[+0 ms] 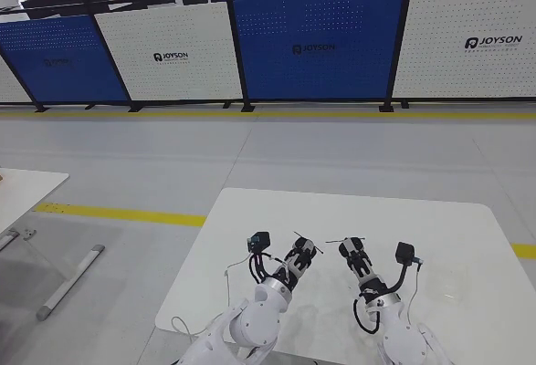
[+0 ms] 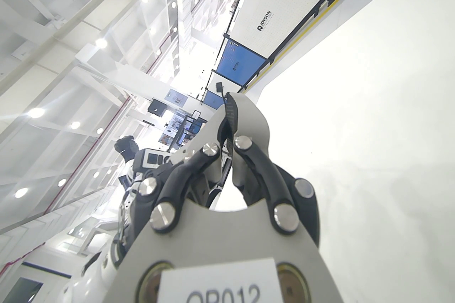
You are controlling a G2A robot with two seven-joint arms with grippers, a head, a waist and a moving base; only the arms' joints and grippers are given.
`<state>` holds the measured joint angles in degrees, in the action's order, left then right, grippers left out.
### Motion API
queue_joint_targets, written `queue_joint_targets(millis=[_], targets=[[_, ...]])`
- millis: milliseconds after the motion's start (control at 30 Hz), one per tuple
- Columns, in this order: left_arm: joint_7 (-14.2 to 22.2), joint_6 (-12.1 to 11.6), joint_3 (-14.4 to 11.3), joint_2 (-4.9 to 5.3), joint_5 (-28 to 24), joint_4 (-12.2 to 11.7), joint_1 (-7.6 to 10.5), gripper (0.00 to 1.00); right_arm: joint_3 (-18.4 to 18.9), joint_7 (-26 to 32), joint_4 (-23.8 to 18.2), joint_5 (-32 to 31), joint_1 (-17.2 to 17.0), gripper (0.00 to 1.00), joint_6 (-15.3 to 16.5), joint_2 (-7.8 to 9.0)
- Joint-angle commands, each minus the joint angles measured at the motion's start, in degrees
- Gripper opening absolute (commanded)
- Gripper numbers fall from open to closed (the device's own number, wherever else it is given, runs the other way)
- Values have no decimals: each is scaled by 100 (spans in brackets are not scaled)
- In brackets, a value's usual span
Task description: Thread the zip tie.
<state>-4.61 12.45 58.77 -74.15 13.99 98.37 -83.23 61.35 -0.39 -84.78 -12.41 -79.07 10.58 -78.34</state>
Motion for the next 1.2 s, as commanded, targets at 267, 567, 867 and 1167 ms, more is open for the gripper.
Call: queue_joint_targets(millis=[267, 567, 867, 1167], targets=[[109, -254, 24, -13, -215, -248, -22, 0, 44, -38, -39, -63, -74, 0, -10, 9], [109, -254, 24, -13, -215, -248, -22, 0, 252, -440, -416, -453, -813, 0, 182, 74], [109, -254, 24, -13, -215, -248, -22, 0, 160, -253, -394, -483, -750, 0, -7, 49], [109, -254, 24, -13, -215, -248, -22, 0, 141, -210, -330, -452, -742, 0, -50, 39]])
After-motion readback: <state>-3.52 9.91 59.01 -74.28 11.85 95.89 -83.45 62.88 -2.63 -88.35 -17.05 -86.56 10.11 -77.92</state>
